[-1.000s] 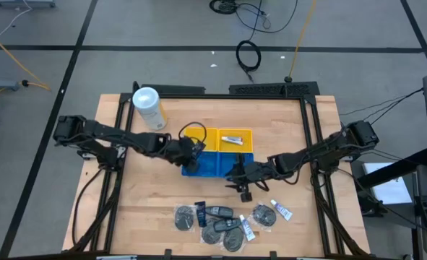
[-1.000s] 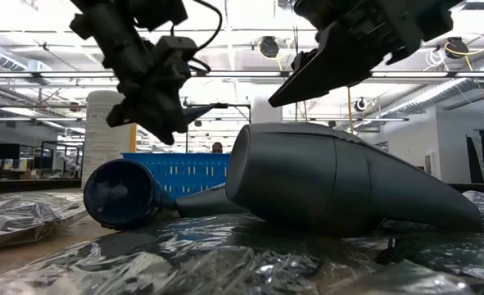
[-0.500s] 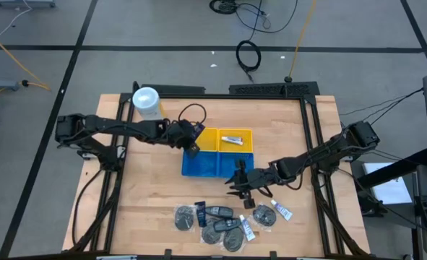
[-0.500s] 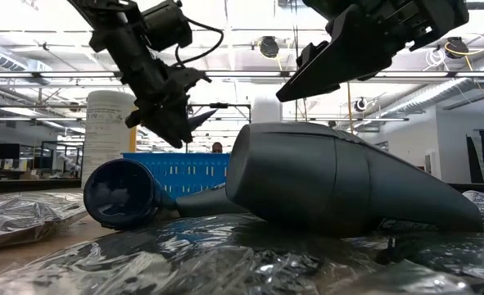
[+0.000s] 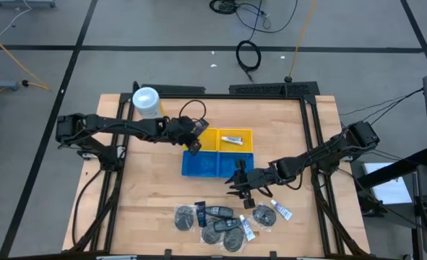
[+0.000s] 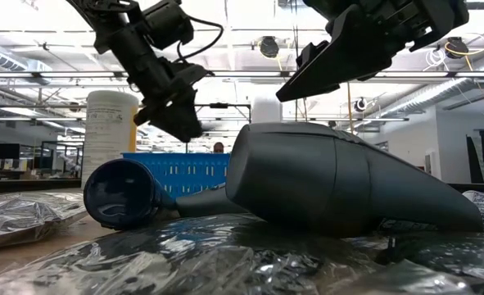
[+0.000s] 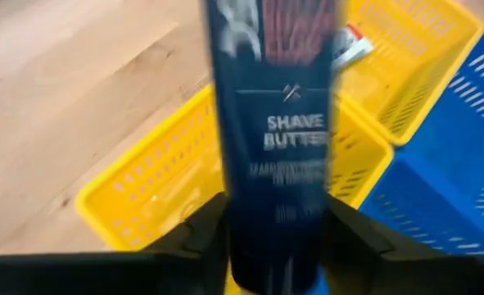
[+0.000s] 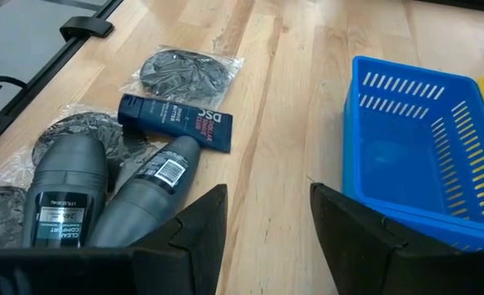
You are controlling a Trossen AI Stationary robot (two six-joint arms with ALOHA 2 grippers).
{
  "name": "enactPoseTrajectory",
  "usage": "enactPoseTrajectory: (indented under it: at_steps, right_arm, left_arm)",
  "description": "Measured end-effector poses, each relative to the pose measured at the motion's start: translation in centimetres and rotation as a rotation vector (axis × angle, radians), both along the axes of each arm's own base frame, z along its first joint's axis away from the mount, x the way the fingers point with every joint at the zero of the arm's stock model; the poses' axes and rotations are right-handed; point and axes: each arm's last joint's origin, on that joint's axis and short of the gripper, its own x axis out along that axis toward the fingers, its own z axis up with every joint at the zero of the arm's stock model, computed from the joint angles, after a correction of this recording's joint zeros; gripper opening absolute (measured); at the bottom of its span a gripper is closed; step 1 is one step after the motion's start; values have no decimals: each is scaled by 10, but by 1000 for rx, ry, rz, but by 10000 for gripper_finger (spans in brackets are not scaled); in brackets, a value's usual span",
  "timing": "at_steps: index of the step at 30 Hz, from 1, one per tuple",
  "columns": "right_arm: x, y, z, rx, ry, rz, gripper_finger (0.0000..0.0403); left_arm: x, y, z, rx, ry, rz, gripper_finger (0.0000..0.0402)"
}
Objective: Pick & Place Travel size toiletries
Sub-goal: Put the left shave cream into the left yellow bin, then put the shave cream into the left yellow bin
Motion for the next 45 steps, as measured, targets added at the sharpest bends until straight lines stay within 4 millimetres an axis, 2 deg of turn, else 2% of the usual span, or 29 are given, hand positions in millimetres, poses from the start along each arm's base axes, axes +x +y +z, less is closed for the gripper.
enactPoseTrajectory:
  at_steps: [5, 14, 19, 22, 27, 36, 40, 45]
  right_arm:
    - [0, 0, 0, 0, 0, 0, 171]
    - [0, 0, 0, -13, -2, 8, 171]
    - [0, 0, 0, -16, -3, 10, 171]
    - [0, 0, 0, -18, -4, 7, 171]
    - [0, 0, 0, -19, -4, 4, 171]
    - [1, -1, 2, -17, -22, 3, 171]
    - [1, -1, 2, -19, -23, 5, 171]
    - [2, -1, 2, -35, -31, 15, 171]
  left_arm:
    - [1, 0, 1, 3, -12, -2, 205]
    - [2, 0, 2, -6, -26, -16, 187]
    - [4, -10, 2, -194, -69, -139, 184]
    - [7, -28, 2, -290, -77, -192, 182]
    - [9, -77, 3, -284, -59, -331, 172]
    - [-4, -163, 6, 67, -85, -636, 139]
    - [-9, -192, 5, 181, -132, -717, 122]
    - [-3, -218, -10, 224, -187, -811, 100]
